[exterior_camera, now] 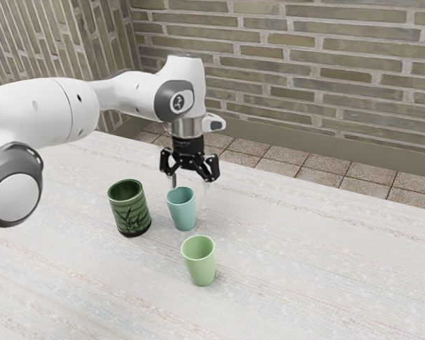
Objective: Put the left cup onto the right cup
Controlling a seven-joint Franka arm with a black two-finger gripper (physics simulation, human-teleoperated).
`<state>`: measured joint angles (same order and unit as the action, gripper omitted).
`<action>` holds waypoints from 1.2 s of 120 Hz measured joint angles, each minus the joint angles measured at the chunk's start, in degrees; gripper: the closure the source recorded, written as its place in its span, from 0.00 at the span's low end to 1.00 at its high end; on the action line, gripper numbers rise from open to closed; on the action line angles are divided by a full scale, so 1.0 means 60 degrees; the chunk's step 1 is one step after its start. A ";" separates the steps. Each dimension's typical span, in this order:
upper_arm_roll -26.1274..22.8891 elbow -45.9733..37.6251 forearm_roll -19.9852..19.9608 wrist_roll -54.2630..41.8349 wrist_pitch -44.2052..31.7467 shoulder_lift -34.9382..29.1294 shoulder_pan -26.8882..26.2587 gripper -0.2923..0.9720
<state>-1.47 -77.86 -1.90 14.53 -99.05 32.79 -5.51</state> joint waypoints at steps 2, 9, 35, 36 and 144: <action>-0.0013 -0.0044 -0.0004 0.0006 -0.0076 -0.0021 -0.0002 0.23; -0.0040 -0.0185 -0.0020 0.0028 -0.0316 -0.0059 -0.0005 0.23; -0.0063 -0.0794 -0.0166 0.0087 -0.1237 -0.0056 -0.0053 0.23; -0.0063 -0.0811 -0.0173 0.0089 -0.1264 -0.0055 -0.0053 0.23; 0.0043 -0.1724 -0.0185 0.0409 -0.2156 -0.0020 0.0031 0.80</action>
<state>-1.21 -88.21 -3.01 16.98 -111.98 32.66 -5.32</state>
